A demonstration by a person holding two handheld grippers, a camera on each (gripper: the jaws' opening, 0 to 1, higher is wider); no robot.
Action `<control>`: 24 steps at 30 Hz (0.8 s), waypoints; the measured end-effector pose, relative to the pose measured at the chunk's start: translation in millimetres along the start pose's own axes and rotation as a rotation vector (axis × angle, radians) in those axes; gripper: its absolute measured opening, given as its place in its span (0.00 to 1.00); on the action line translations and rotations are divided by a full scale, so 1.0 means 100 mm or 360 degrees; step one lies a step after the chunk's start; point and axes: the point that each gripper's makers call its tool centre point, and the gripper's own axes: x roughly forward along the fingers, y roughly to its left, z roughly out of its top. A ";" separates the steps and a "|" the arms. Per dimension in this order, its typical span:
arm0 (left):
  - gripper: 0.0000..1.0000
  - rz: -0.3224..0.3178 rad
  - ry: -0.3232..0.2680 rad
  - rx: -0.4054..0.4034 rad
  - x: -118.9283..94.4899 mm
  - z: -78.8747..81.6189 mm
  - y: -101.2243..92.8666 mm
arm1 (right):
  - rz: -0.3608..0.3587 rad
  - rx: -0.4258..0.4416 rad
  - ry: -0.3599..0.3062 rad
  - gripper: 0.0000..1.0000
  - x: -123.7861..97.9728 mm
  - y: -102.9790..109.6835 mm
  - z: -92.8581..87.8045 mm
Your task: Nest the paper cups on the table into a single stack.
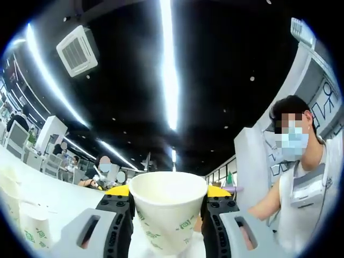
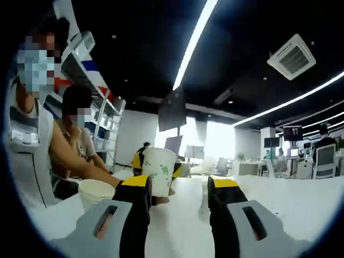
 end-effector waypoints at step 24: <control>0.51 -0.0382 -0.0029 -0.0030 0.08 0.14 -0.67 | -0.0095 -0.0009 -0.0026 0.41 0.00 -0.03 0.02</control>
